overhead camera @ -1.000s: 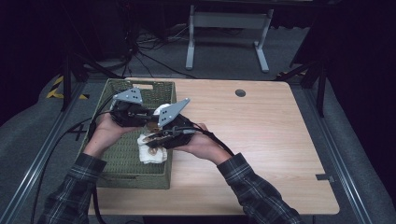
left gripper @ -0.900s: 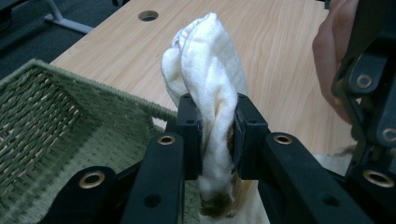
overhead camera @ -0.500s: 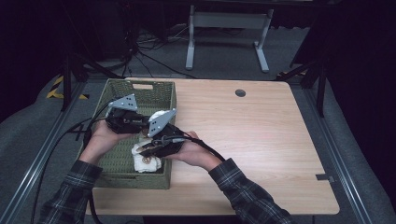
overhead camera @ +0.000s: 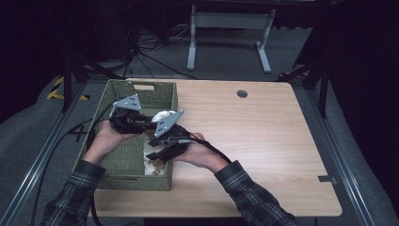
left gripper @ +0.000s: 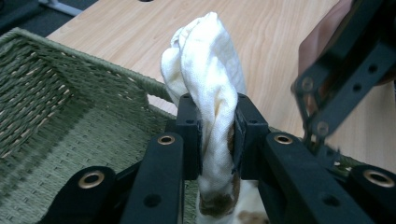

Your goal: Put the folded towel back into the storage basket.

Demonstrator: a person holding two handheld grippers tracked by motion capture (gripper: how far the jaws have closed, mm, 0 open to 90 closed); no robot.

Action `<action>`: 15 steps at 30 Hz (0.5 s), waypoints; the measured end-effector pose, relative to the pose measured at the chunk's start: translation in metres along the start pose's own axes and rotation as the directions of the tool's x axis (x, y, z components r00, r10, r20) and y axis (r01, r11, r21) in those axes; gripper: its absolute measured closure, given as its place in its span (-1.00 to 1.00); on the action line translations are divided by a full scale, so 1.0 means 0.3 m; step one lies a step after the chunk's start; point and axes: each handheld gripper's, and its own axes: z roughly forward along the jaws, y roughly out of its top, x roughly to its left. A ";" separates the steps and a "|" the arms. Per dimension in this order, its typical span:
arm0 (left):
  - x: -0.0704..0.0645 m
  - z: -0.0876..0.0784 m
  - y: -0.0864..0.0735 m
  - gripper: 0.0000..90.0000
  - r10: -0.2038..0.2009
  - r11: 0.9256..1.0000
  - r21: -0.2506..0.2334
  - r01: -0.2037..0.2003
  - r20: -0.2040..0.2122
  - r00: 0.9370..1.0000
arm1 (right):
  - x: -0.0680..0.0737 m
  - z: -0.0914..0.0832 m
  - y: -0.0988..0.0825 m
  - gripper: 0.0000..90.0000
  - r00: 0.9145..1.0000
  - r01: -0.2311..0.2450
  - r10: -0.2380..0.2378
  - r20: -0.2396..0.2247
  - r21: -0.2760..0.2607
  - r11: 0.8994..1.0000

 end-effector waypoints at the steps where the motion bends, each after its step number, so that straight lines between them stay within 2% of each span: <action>1: 0.003 0.000 0.002 0.69 -0.012 1.000 -0.004 0.012 -0.003 1.000 | -0.003 -0.012 -0.003 0.12 1.000 -0.001 0.001 0.008 -0.004 1.000; 7: 0.028 0.007 0.025 0.68 -0.051 0.999 -0.002 0.051 -0.034 0.998 | -0.014 -0.088 -0.035 0.04 0.999 -0.005 0.006 0.043 -0.018 1.000; 8: 0.033 0.009 0.028 0.68 -0.046 0.999 0.004 0.046 -0.043 0.998 | -0.016 -0.105 -0.045 0.02 0.999 -0.005 0.006 0.052 -0.019 1.000; 10: 0.051 0.018 0.031 0.68 -0.065 0.997 0.030 0.067 -0.082 0.995 | -0.020 -0.132 -0.063 0.00 0.998 -0.009 0.010 0.062 -0.020 1.000; 12: 0.063 0.022 0.029 0.67 -0.076 0.996 0.031 0.079 -0.090 0.993 | -0.023 -0.161 -0.084 -0.02 0.997 -0.010 0.012 0.073 -0.022 1.000; 13: 0.081 0.031 0.023 0.67 -0.096 0.994 0.038 0.101 -0.115 0.989 | -0.025 -0.177 -0.095 -0.02 0.997 -0.011 0.013 0.078 -0.025 1.000; 15: 0.089 0.040 0.022 0.67 -0.100 0.994 0.038 0.106 -0.117 0.988 | -0.028 -0.197 -0.110 -0.02 0.997 -0.009 0.012 0.083 -0.026 1.000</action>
